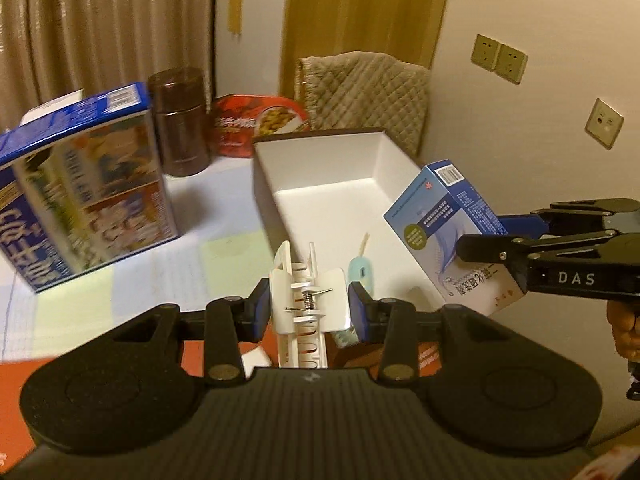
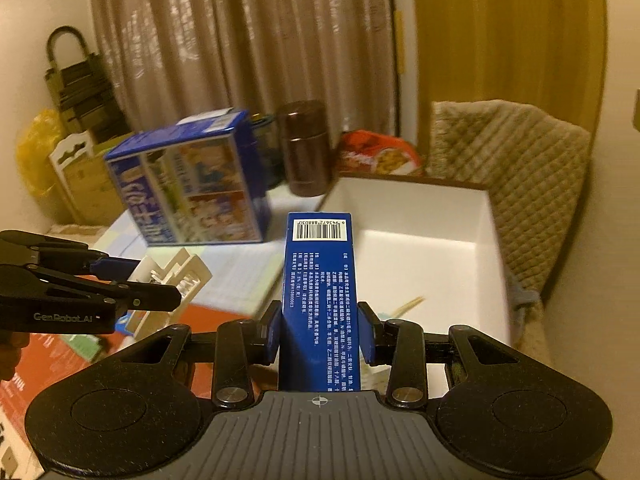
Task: Organize rigid objects
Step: 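Carry the white clip and blue box toward the cardboard box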
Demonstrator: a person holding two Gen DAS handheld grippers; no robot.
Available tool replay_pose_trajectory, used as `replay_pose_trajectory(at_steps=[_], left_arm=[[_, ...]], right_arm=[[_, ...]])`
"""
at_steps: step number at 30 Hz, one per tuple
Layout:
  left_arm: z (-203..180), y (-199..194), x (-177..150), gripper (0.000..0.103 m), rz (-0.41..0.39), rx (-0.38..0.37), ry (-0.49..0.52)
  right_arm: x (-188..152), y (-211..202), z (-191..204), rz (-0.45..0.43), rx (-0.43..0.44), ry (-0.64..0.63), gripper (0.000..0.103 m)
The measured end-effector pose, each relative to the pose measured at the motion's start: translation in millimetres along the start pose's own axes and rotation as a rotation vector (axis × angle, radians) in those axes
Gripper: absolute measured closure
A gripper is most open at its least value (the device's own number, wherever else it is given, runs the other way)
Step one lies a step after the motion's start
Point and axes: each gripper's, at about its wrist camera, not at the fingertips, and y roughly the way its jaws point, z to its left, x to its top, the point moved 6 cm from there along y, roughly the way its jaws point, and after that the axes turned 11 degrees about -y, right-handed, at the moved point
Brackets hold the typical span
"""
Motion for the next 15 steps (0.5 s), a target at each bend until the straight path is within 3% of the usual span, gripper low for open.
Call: replay_pose_trajectory(at_steps=[15], left_arm=[[-32.8,75.1,34.0,0.067,0.065,-0.006,0.011]], right_arm=[[1.0,27.7,-78.6,0.044,-0.117,0.046,0.068]])
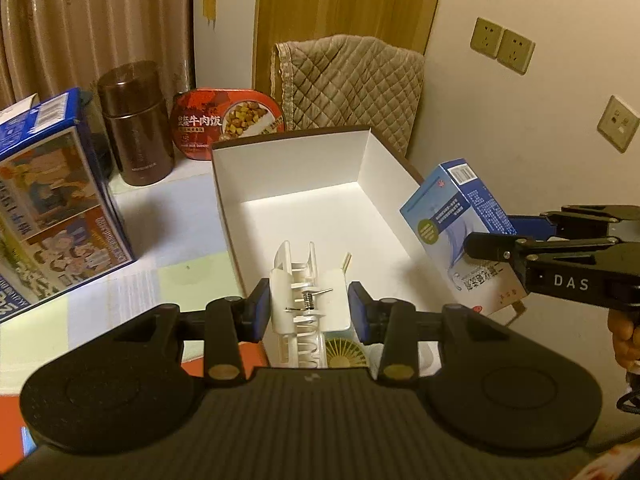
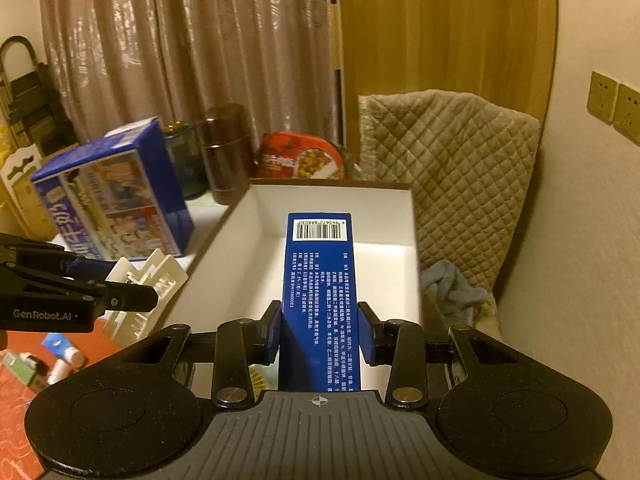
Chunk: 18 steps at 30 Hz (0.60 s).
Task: Organize rigid objects
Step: 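Carry the white clip and blue box toward the cardboard box, then open the right gripper to drop the blue box while the left releases the clip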
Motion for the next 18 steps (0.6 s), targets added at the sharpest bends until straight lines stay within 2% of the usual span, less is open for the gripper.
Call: replay_pose_trajectory(at_steps=[8,18], left_arm=[[-0.4,47.1,9.6,0.067,0.061,0.028,0.01],[2.4,92.3,11.6,0.067,0.123,0.058,0.033]], right_arm=[[-12.5,49.0,-20.5,0.098,-0.035,0.027,0.068],[-26.6,92.5,-27.0,0.187,-0.065,0.007,0.068]])
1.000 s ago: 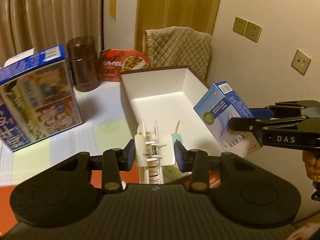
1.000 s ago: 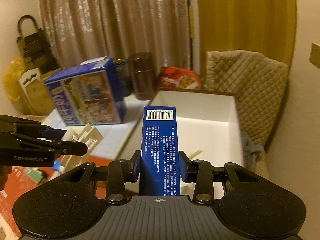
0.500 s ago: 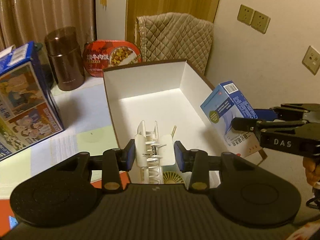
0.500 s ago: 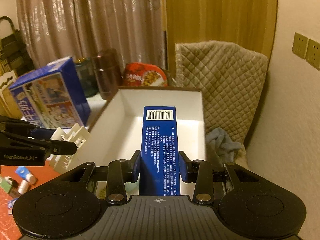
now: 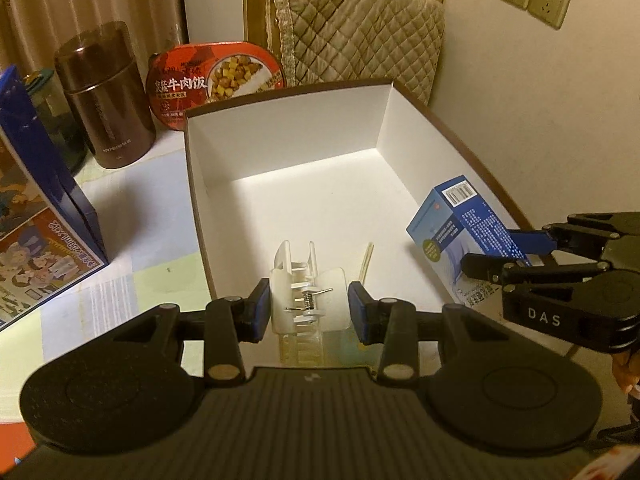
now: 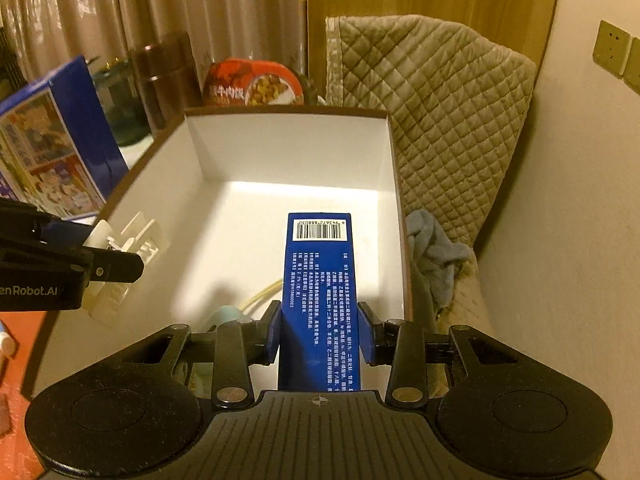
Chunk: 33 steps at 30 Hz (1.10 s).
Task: Organize rigid objects
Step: 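Open the right gripper to drop the blue box while the left releases the clip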
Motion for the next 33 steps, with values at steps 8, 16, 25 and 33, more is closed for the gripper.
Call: replay_pose_trajectory(at_steps=[8,16,25,33], left_arm=[[-2.5,18.3,4.2,0.067,0.023,0.011,0.01],[-4.8,30.0,7.0,0.067,0.036,0.013,0.024],[-6.3,26.2,5.0,0.055,0.036,0.004,0.047],[-3.6,6.7,0.5,0.054,0.028,-0.014,0.029]], right_arm=[[6.3,14.7,-9.7,0.007,-0.028,0.004,0.067],[7.9,12.3,-10.8,-0.009,0.001,0.023,0.06],[6.3,1.5,-6.4,-0.026,0.07,0.06,0.046],[1.2,-19.0,2.1,-0.041,0.09,0.055,0.037]])
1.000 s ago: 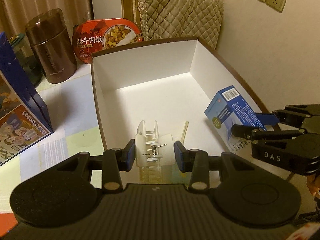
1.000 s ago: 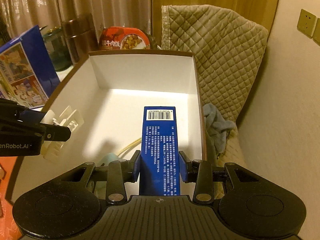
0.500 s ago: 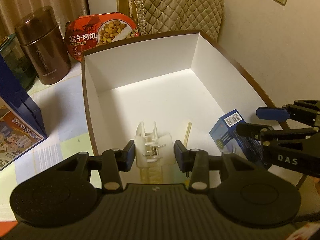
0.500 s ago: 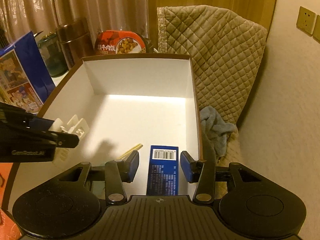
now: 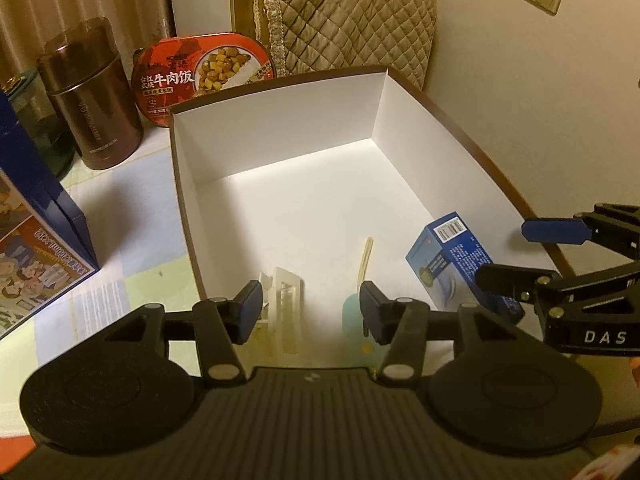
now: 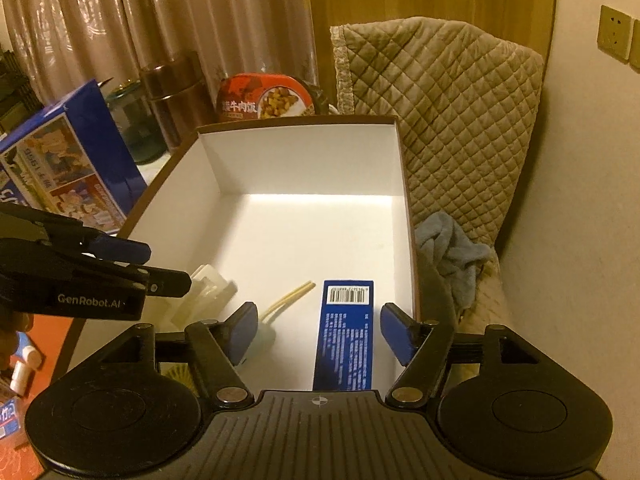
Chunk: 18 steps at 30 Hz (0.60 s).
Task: Organize rigid objects
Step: 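Open the right gripper to drop the blue box while the left releases the clip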
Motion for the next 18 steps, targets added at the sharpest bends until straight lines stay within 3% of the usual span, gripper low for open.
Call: replay_pose_trajectory(at_steps=[18], left_arm=[[5.5,-79.0,-26.9,0.054,-0.067,-0.044,-0.031]], right_arm=[[-6.5,-55.6,23.5,-0.073,-0.003,0.031,0.035]])
